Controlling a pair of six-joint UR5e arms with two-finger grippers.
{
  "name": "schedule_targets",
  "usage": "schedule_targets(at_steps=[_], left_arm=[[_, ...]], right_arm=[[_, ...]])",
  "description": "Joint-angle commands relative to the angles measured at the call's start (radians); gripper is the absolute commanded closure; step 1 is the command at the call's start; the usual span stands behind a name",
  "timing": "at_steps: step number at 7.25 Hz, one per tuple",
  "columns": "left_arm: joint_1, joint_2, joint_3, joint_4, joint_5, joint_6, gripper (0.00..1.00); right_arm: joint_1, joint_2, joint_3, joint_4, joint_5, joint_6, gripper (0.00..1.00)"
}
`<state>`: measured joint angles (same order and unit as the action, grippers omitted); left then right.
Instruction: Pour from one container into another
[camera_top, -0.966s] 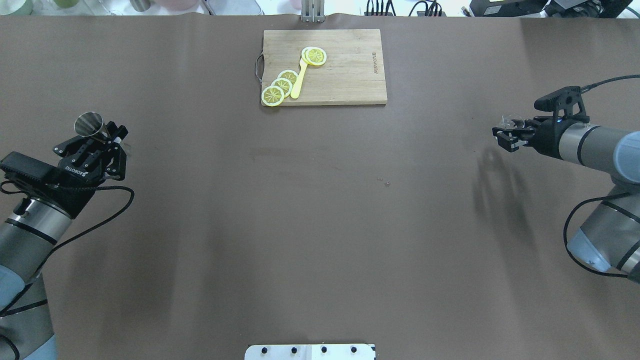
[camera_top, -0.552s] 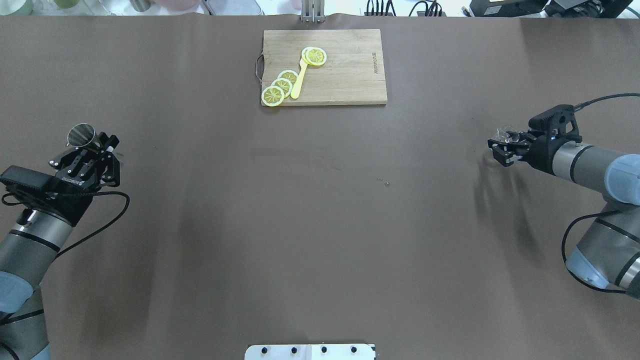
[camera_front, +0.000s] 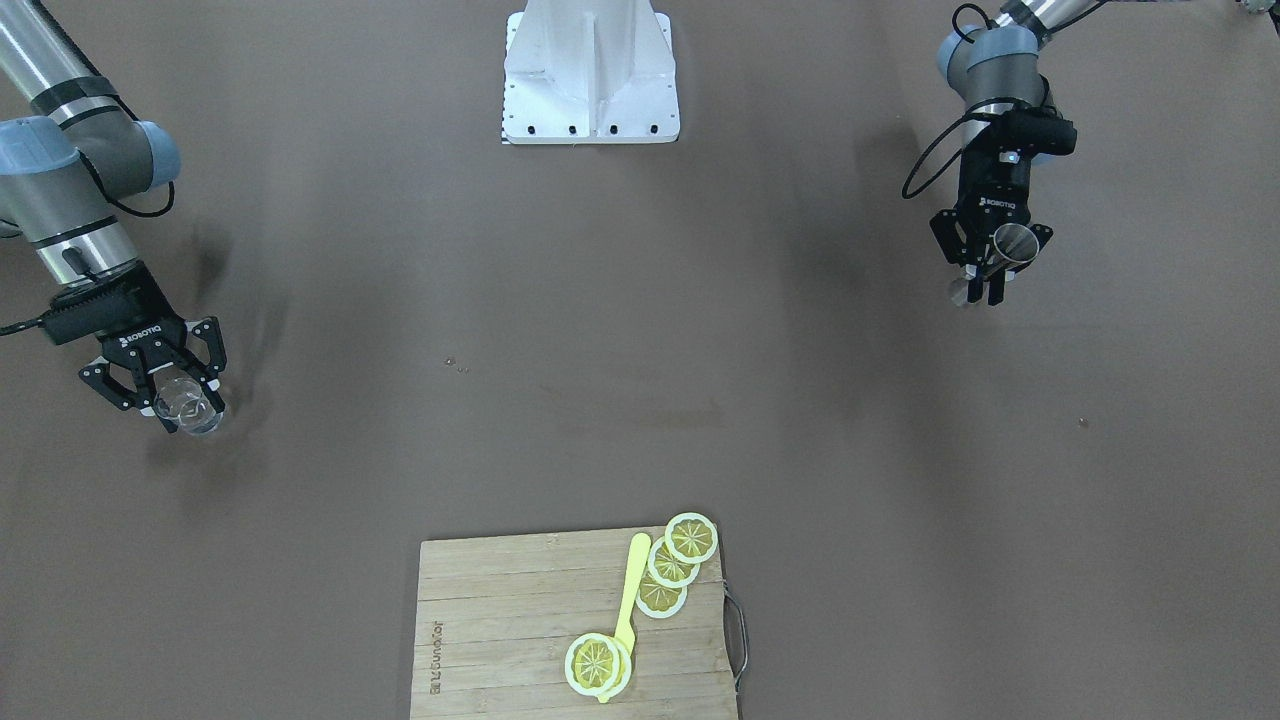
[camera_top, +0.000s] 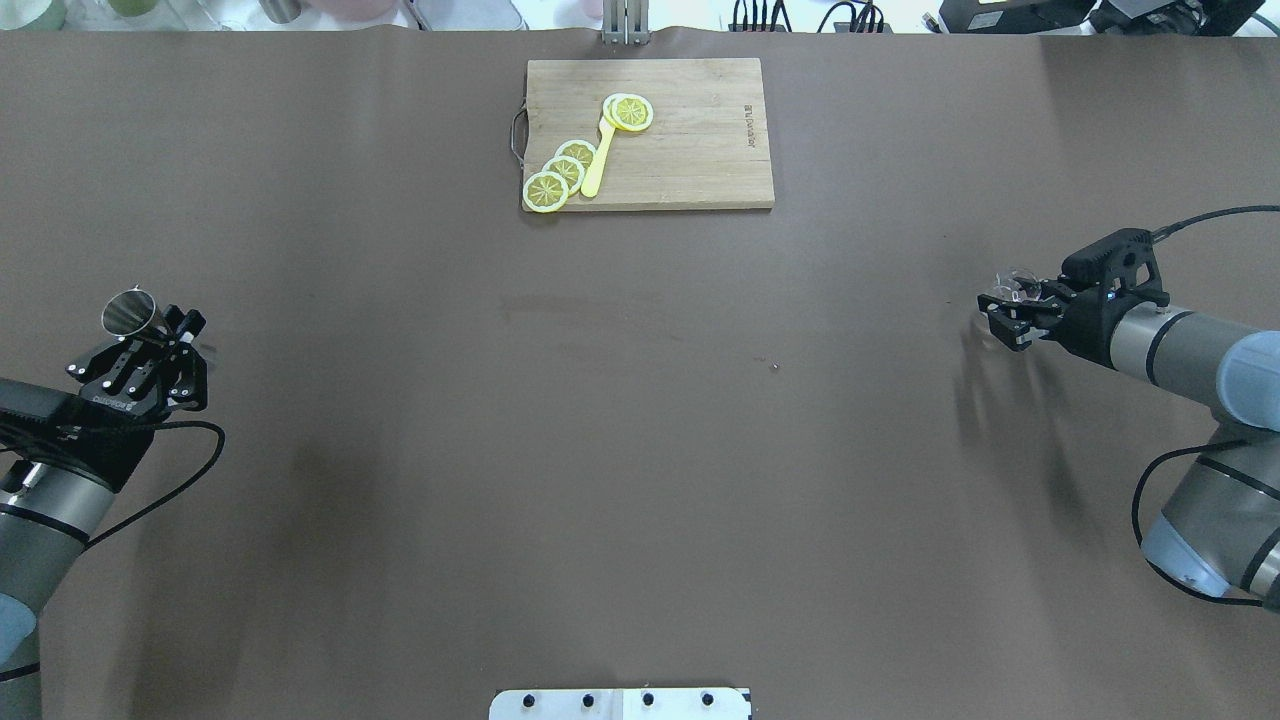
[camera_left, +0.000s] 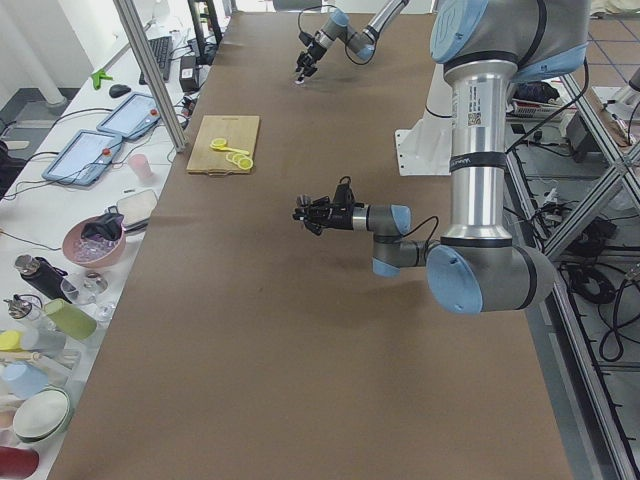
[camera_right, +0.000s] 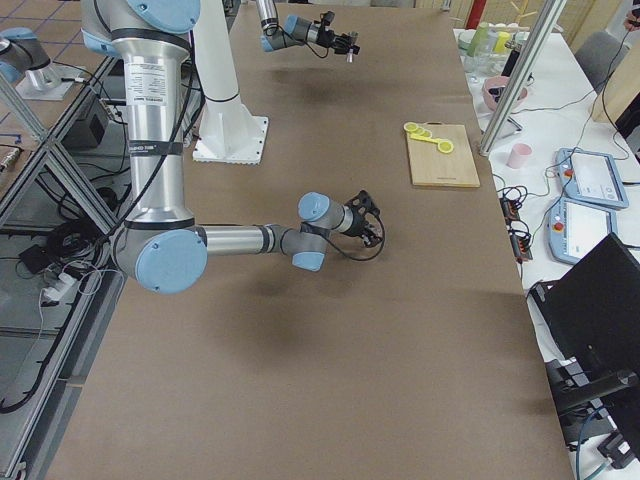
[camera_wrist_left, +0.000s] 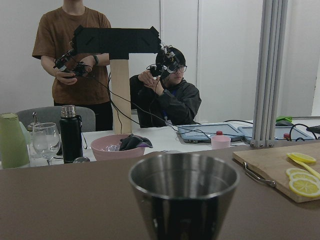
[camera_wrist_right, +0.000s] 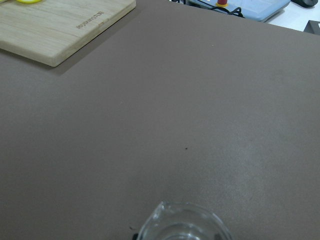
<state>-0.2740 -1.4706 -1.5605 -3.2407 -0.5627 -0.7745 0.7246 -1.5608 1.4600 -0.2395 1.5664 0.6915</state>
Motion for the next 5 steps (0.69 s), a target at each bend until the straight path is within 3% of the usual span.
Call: schedule_targets(at_steps=[1,5], left_arm=[[0.022,0.013,0.045,-0.034,0.038,-0.025,1.00],[0.033,0.010,0.158,-0.056,0.067,-0.118,1.00]], right_arm=[[-0.023,-0.011,0.002,0.009,-0.002,0.022,1.00],[-0.040,-0.021,0.020,0.008,-0.002,0.020,1.00]])
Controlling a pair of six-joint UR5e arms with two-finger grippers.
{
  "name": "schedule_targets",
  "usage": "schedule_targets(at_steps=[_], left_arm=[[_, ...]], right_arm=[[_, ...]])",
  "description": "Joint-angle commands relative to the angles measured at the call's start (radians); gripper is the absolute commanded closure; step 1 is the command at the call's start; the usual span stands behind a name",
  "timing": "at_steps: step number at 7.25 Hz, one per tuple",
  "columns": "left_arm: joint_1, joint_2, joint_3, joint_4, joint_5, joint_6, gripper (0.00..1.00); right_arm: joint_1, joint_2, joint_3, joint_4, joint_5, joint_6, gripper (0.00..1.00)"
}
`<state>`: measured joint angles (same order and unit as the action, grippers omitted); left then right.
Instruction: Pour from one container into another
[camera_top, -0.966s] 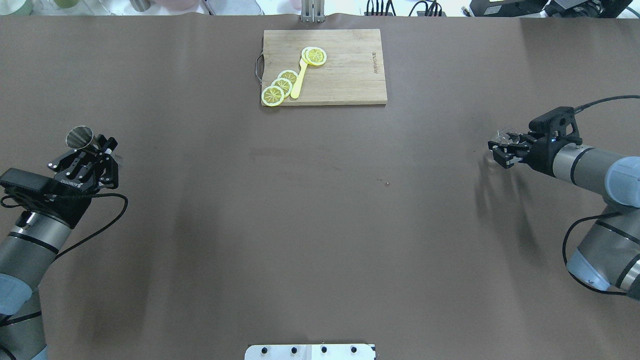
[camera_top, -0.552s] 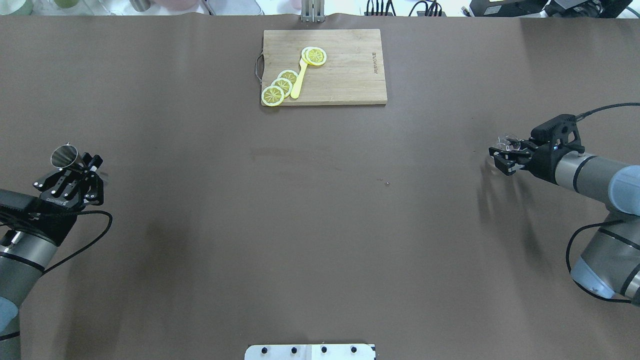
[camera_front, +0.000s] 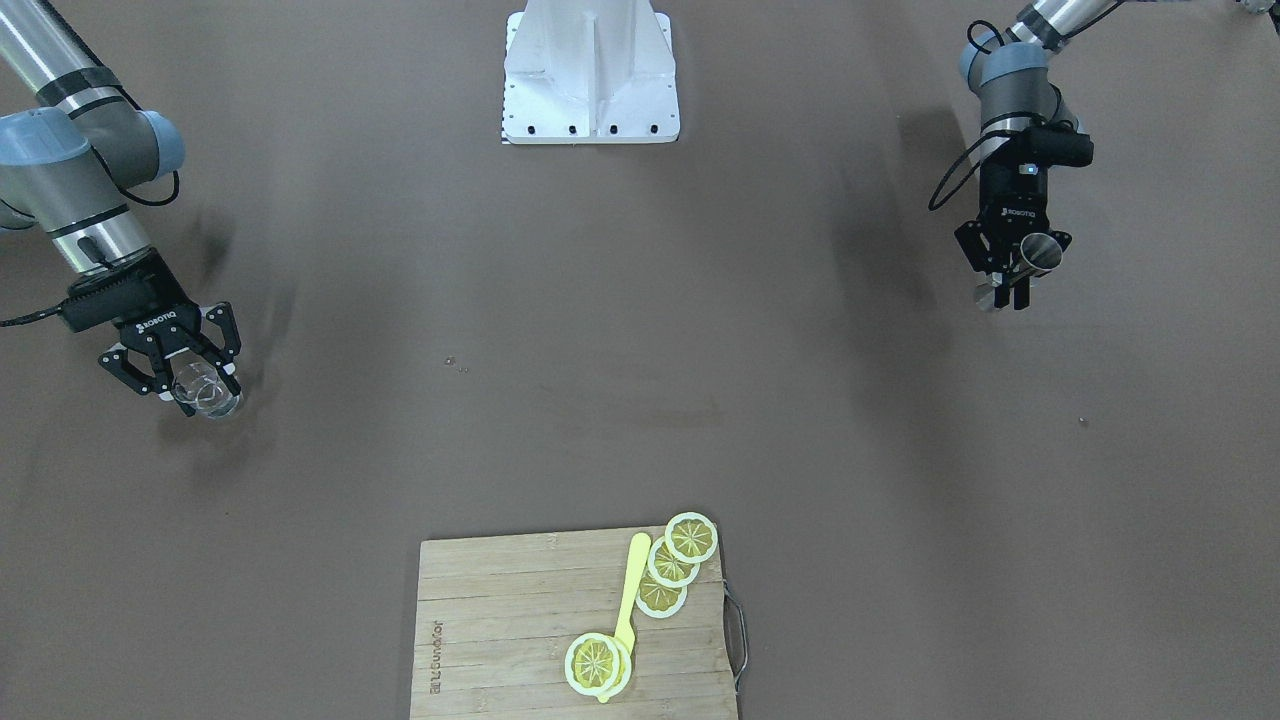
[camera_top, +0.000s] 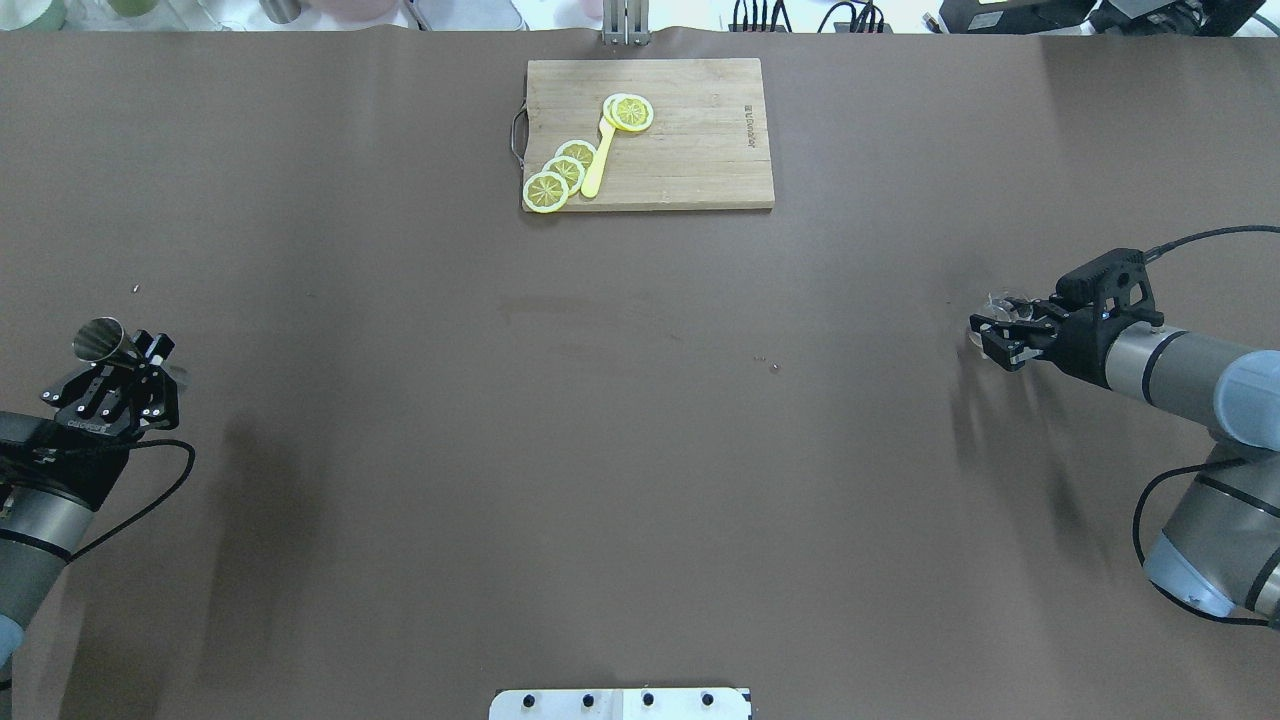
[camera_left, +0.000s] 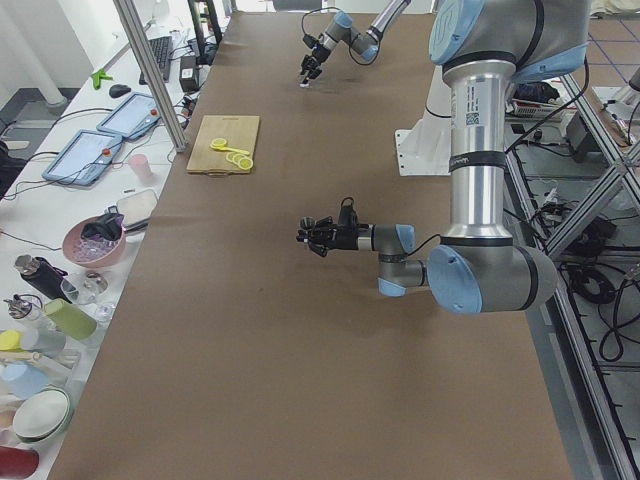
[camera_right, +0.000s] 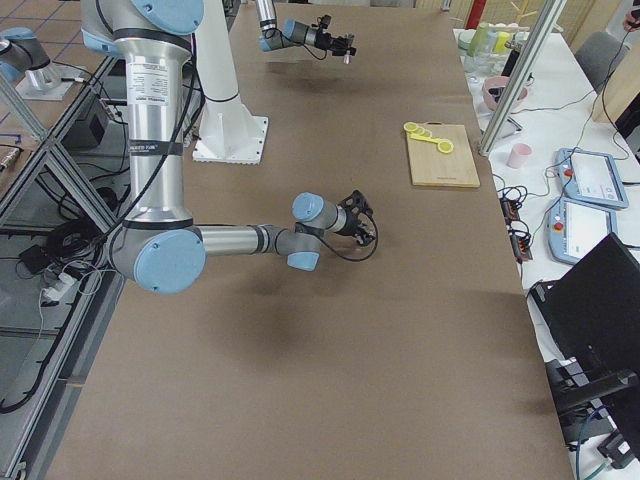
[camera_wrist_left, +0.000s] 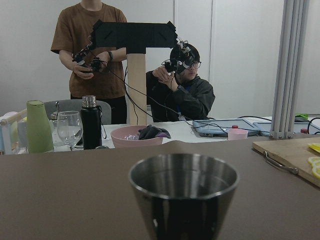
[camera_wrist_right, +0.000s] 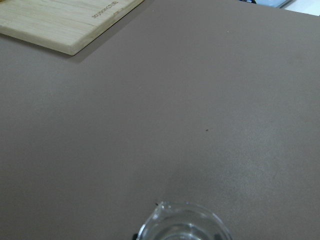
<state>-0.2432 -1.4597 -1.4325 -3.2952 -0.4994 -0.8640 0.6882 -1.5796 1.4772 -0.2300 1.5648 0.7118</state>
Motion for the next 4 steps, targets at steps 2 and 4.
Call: schedule_targets(at_steps=[2,4], left_arm=[[0.008,-0.001,0.059,-0.001,0.010,-0.081,1.00],[0.010,0.001,0.066,0.000,0.012,-0.101,1.00]], right_arm=[[-0.010,-0.002,-0.001,-0.002,-0.002,0.000,1.00],[-0.013,0.000,0.000,0.000,-0.003,0.000,0.78]])
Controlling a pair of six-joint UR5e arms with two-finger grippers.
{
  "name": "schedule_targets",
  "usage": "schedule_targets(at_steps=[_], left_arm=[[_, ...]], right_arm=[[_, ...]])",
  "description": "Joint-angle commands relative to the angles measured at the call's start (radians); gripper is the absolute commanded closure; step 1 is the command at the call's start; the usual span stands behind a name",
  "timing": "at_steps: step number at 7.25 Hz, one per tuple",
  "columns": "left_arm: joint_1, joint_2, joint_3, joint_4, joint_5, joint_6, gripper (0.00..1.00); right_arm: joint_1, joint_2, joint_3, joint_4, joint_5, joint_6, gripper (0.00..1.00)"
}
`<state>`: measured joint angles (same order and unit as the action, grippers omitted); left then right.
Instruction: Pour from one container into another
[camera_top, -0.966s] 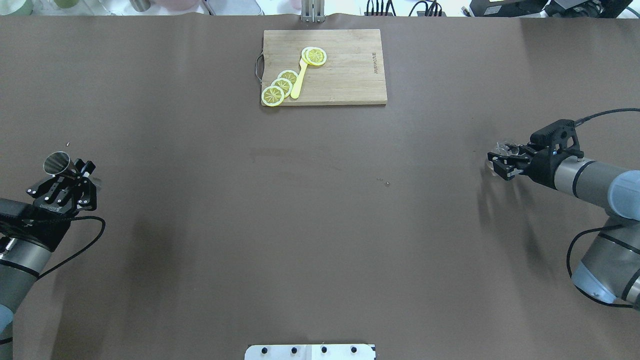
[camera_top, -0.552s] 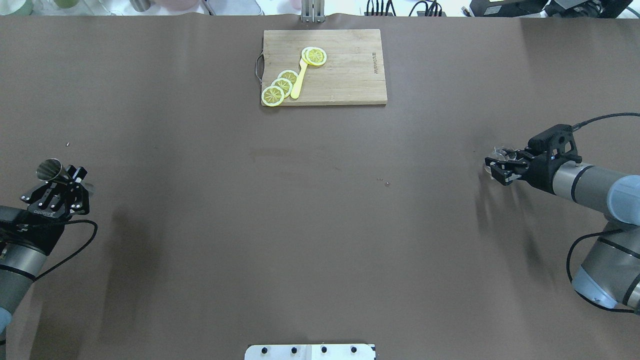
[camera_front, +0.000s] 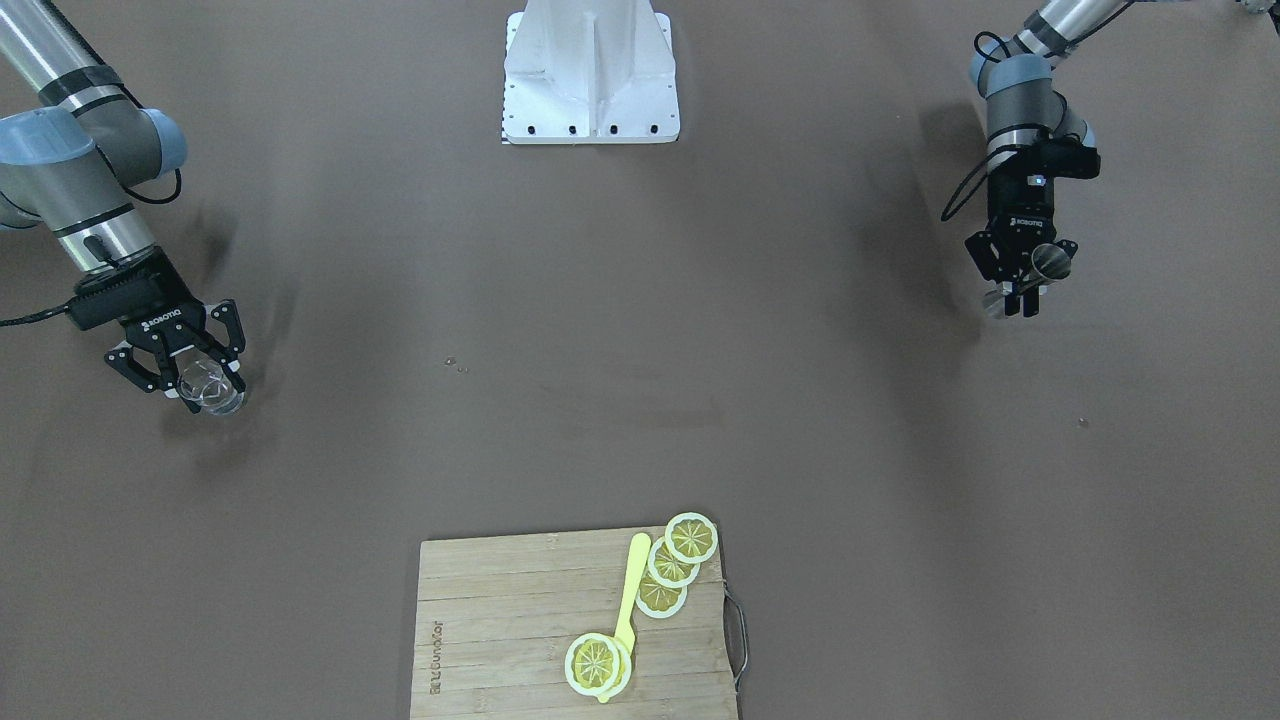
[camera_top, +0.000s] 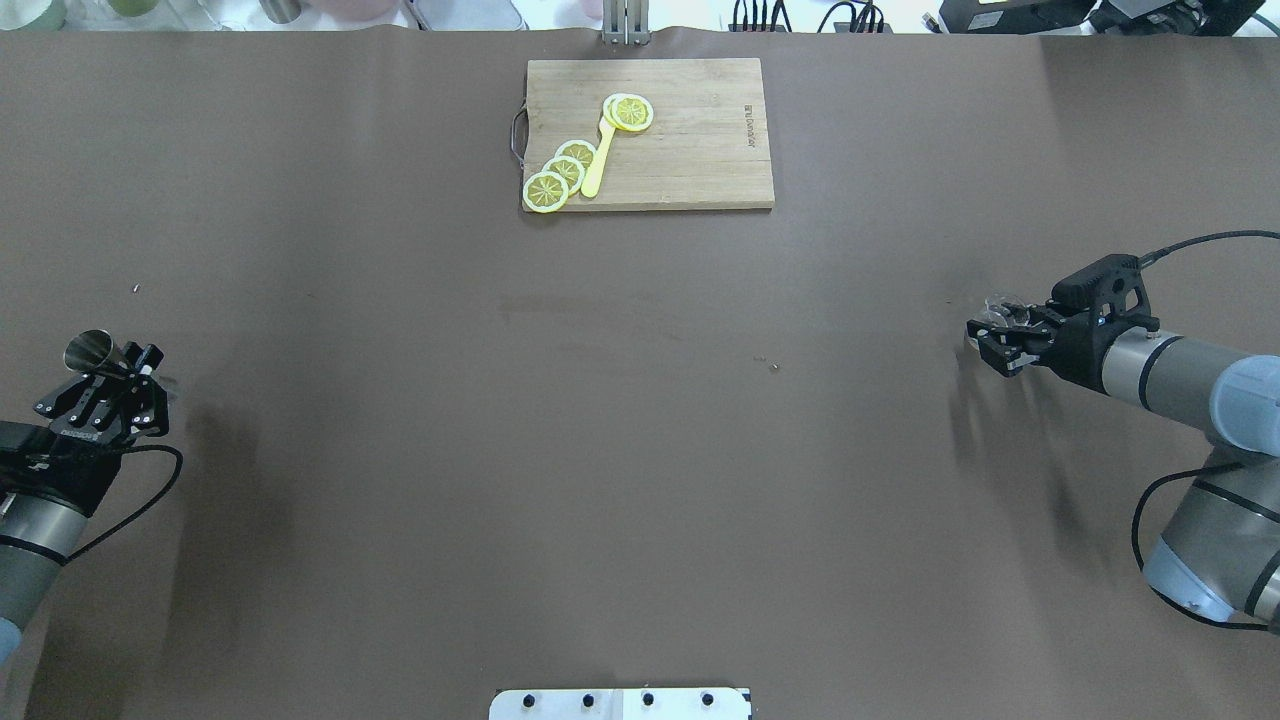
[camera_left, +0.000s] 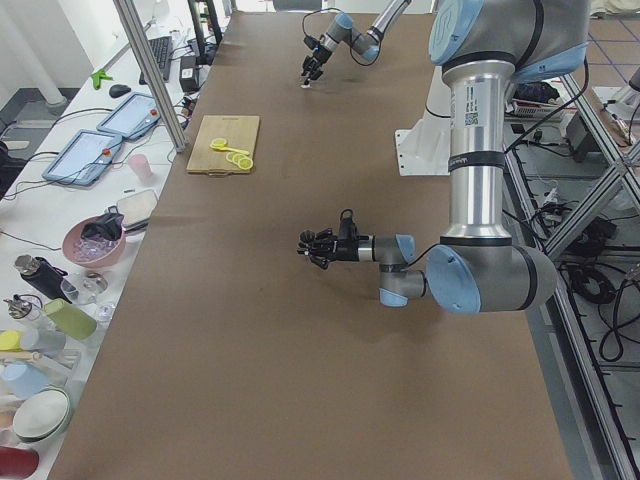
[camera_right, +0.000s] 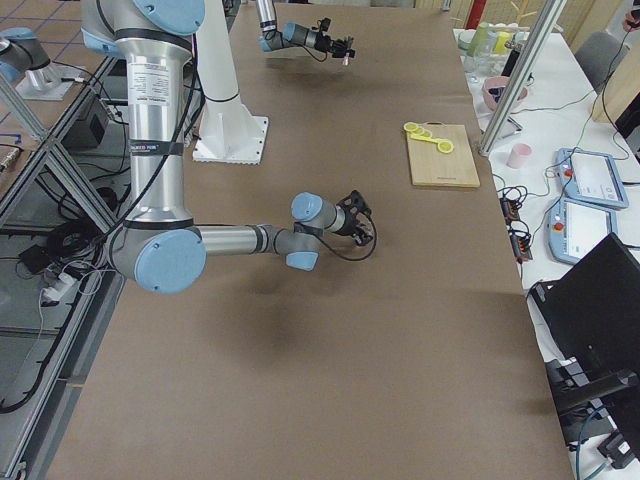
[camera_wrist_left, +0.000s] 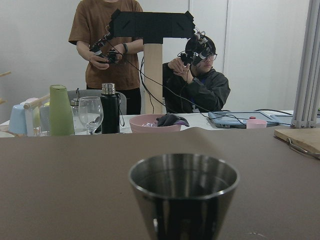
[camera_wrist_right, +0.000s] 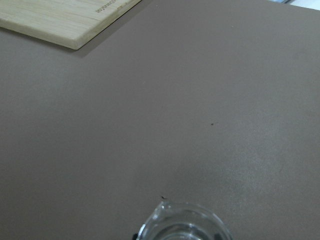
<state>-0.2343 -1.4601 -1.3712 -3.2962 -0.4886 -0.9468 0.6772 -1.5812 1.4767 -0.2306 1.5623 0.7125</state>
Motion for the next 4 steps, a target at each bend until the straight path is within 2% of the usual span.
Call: schedule_targets(at_steps=[1,4], left_arm=[[0.001,0.001,0.010,0.004,0.001,-0.027,1.00],[0.003,0.015,0.008,0.015,0.001,-0.041,1.00]], right_arm=[[-0.004,0.001,0.002,-0.001,-0.002,0.001,0.01],[-0.002,-0.002,0.007,0.001,-0.001,-0.001,0.00]])
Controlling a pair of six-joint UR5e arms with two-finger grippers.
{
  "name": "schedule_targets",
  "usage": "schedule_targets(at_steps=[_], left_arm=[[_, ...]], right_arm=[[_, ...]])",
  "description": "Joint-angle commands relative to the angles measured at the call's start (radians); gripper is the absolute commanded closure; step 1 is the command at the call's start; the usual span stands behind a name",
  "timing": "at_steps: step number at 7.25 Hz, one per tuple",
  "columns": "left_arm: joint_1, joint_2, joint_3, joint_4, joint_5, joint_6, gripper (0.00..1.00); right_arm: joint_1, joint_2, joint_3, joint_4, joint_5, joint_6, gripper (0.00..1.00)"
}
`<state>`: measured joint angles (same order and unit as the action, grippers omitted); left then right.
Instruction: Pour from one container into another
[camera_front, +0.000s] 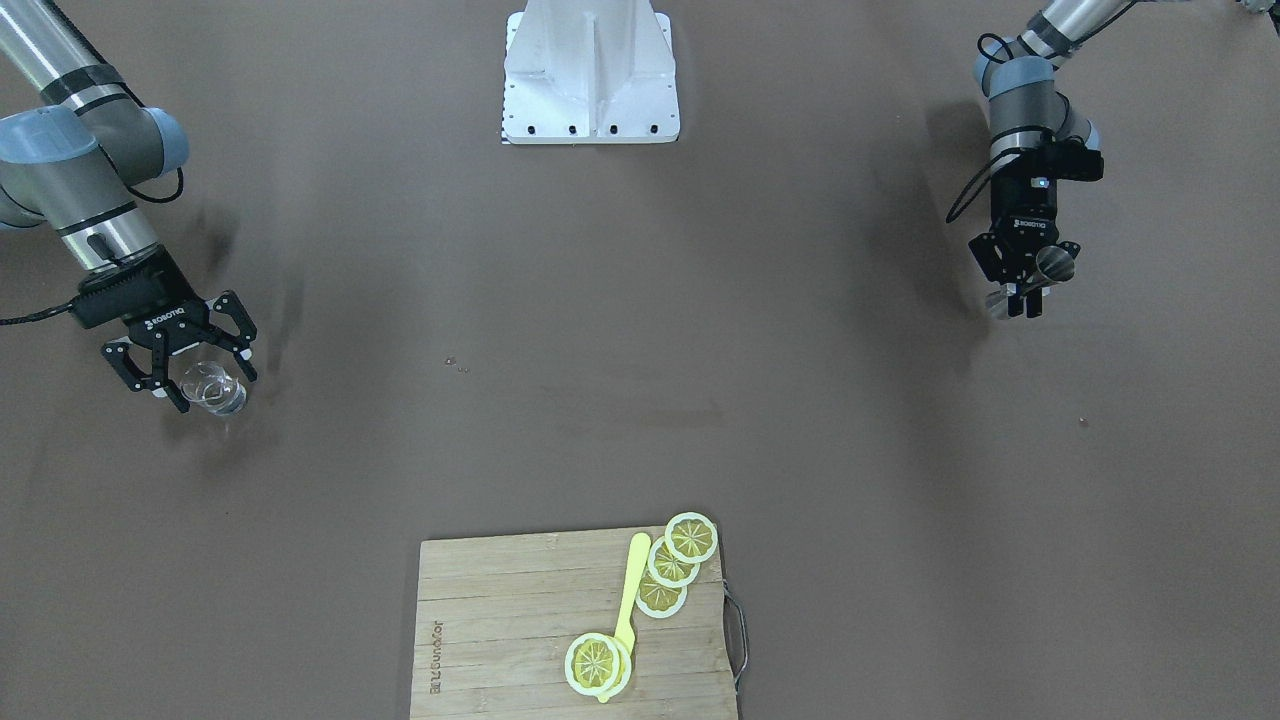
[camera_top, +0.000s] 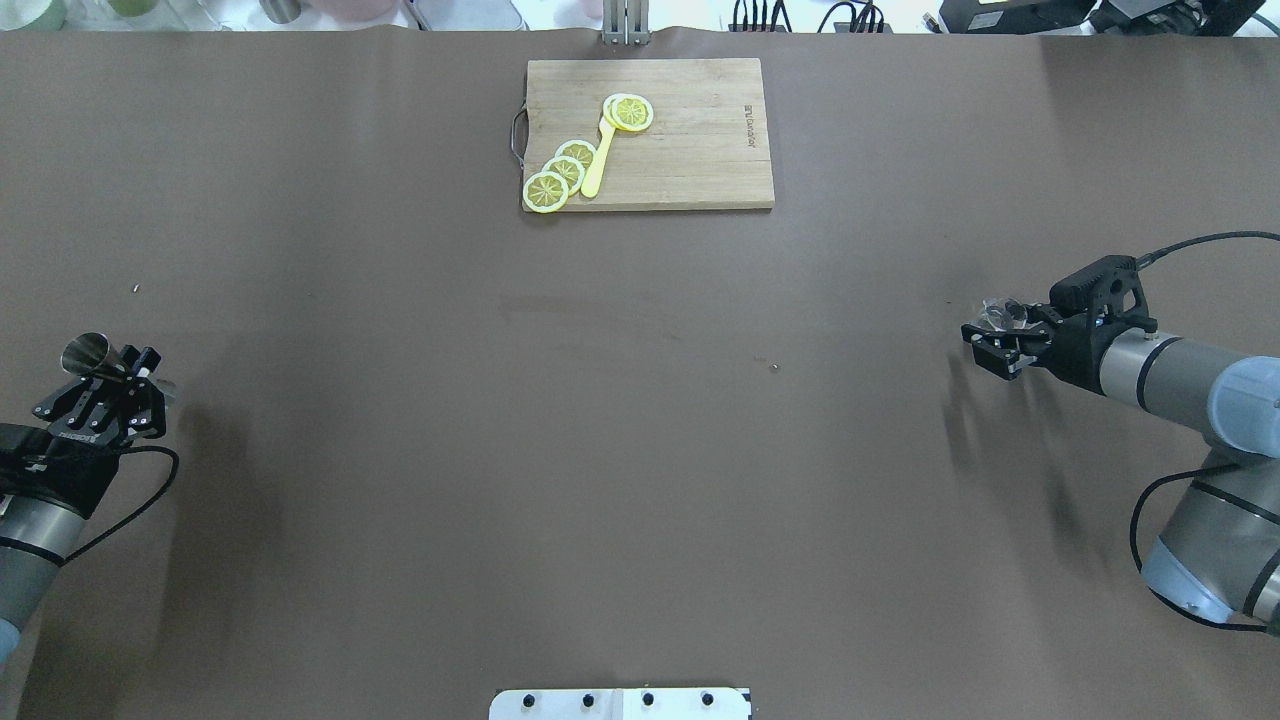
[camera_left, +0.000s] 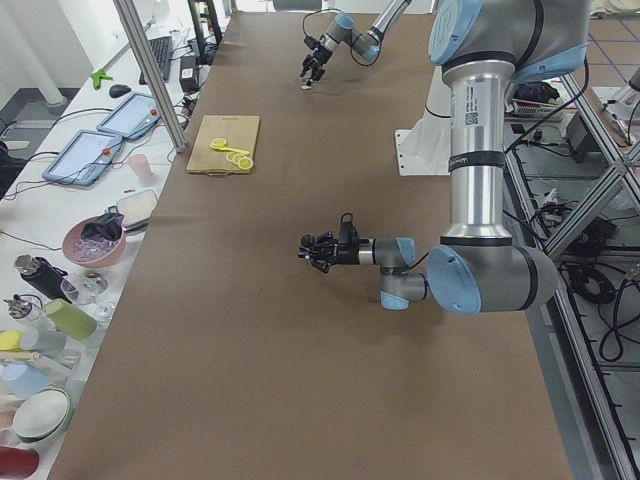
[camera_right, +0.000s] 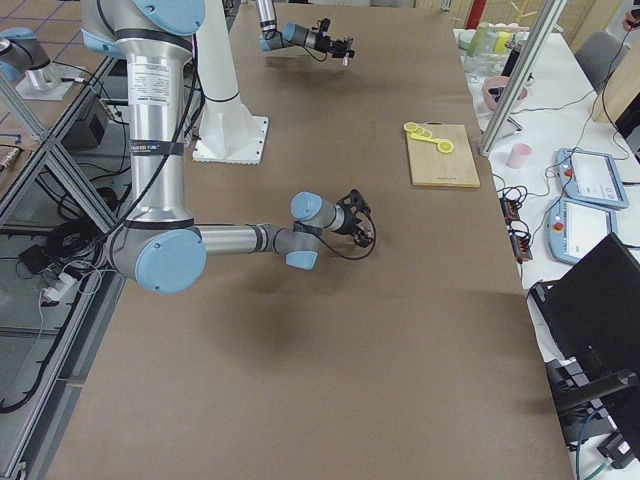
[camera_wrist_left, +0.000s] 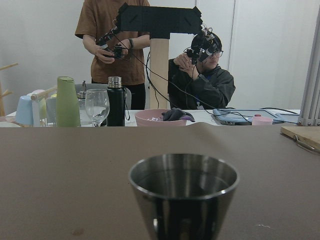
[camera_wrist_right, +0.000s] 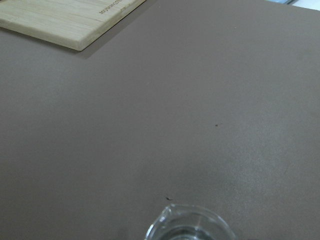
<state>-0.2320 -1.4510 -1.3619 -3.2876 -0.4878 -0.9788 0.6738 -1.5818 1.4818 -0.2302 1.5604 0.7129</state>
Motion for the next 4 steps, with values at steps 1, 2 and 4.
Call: schedule_targets(at_steps=[1,2,4], left_arm=[[0.000,0.006,-0.005,0.017,0.000,-0.011,1.00],[-0.001,0.012,-0.013,0.031,0.000,-0.017,1.00],[0.000,0.030,-0.022,0.066,0.003,-0.073,1.00]], right_arm=[[0.001,-0.024,0.035,-0.001,0.006,-0.001,0.00],[0.001,-0.052,0.070,-0.011,0.012,-0.001,0.00],[0.004,-0.137,0.130,-0.012,0.032,-0.001,0.00]])
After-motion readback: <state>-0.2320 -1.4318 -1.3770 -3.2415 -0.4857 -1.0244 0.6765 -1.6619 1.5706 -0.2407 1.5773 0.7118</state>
